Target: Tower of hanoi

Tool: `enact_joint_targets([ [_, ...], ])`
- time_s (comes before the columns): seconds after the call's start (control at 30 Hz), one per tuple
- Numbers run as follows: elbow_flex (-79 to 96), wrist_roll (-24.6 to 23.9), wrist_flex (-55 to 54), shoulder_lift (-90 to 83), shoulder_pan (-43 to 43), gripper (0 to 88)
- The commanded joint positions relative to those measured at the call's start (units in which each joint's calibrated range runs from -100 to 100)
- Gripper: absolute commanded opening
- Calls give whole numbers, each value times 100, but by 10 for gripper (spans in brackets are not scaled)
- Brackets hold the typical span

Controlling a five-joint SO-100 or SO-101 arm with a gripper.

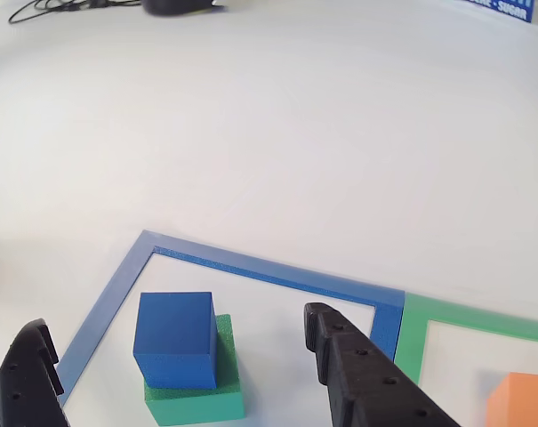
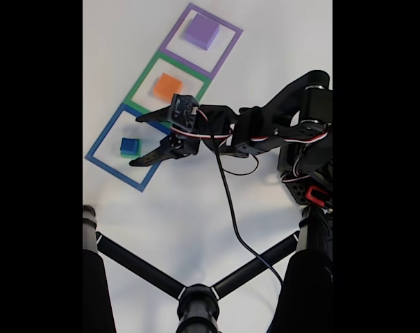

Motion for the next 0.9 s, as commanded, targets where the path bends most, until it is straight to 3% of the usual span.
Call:
enact_joint_targets([
  [0.0,-396,0,-292,269,-83,335],
  [0.87,-896,0,-696,1238,-373,312],
])
